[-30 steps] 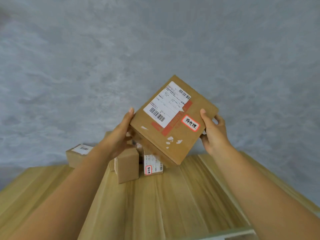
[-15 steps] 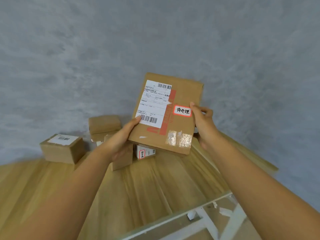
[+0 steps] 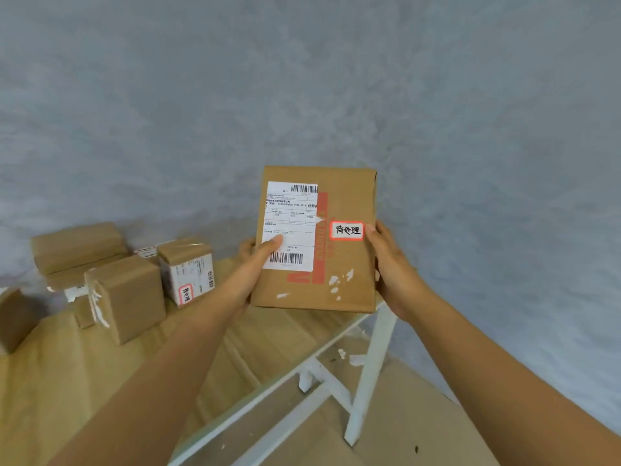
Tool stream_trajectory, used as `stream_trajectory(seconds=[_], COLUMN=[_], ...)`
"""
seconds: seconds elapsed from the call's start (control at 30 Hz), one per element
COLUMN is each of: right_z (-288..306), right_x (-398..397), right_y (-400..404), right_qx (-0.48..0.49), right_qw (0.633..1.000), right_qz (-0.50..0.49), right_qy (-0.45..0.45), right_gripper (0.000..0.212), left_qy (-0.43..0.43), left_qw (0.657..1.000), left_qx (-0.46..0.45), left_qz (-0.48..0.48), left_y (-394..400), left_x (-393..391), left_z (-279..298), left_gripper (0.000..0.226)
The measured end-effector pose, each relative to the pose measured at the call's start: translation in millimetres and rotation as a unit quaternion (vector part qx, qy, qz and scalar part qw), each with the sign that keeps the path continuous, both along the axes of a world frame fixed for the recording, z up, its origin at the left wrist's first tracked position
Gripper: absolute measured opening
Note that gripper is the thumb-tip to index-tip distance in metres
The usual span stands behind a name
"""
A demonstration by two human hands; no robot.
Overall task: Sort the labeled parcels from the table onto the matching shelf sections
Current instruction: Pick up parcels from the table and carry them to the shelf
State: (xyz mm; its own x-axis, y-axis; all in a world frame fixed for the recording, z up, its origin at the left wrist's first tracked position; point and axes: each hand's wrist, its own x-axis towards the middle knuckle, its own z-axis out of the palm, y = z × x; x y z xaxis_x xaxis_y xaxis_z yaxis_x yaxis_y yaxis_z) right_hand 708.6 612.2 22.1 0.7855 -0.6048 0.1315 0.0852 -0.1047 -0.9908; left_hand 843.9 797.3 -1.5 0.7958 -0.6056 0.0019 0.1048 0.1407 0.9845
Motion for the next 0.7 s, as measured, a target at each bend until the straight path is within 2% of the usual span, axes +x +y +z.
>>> stream_trajectory(seconds=[0.17, 0.27, 0.43, 0.57, 0.7], right_z=[-12, -22, -27, -29, -26], right_x=[-84, -160, -310, -432, -536], right_y=[-25, -50, -93, -115, -129], right_qx=[0.032, 0.038, 0.034, 0.02, 0.044], right_qw=[0.995, 0.988, 0.974, 0.956, 0.938], right_qz=[-0.091, -0.143, -0.221, -0.291, -0.341], right_qy=[0.023, 0.035, 0.029, 0.033, 0.041], right_gripper=[0.053, 0.051, 0.051, 0.044, 0.059], left_qy=[-0.052, -0.049, -0.036, -0.059, -0.063], left_qw=[0.995, 0.991, 0.976, 0.961, 0.944], left_qx=[0.027, 0.03, 0.05, 0.058, 0.053], left_qz=[-0.08, -0.122, -0.21, -0.266, -0.32], left_y=[-56, -97, -171, -218, -256], left_x=[-61, -116, -244, -352, -450], left_z=[-8, -19, -26, -25, -19], left_gripper=[0.057, 0.058, 0.058, 0.068, 0.055])
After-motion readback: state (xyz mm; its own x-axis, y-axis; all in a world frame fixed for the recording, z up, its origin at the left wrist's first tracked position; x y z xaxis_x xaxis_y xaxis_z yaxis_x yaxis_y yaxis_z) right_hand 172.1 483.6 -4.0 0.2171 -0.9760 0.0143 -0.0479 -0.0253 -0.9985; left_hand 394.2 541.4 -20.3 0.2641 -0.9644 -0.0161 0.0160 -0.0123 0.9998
